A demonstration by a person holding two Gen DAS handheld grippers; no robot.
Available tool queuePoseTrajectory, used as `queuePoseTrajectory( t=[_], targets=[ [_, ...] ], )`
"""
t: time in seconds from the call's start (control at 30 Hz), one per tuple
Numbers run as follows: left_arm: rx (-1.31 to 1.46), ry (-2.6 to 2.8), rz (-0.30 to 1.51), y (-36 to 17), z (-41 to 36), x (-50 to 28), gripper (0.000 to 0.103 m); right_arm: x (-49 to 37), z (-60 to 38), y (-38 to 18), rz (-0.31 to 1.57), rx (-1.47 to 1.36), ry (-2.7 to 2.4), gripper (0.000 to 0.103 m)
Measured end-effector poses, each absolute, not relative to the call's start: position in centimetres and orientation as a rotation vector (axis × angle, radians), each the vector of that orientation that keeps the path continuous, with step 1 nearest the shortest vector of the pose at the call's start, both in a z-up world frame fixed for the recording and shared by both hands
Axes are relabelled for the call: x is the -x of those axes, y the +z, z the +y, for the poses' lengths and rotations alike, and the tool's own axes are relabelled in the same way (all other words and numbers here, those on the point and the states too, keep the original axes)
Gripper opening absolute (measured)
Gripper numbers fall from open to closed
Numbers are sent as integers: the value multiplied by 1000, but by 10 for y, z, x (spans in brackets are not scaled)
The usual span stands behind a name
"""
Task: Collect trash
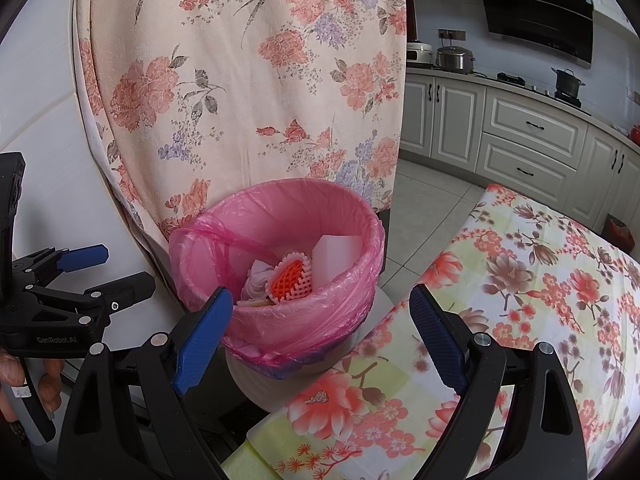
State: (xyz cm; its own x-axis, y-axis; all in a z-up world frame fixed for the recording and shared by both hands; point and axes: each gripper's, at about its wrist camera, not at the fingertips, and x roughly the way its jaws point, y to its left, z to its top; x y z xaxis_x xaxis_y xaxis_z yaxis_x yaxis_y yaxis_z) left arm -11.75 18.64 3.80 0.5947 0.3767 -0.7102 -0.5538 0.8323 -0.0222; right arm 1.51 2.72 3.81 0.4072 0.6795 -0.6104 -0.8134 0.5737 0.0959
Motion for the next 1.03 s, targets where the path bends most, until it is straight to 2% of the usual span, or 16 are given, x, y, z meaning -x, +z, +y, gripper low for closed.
queuePoseTrajectory(
  t=[1.03],
  targets=[
    [252, 518, 746, 41, 181, 117, 98, -14, 27, 32, 657, 234, 952, 84]
  ],
)
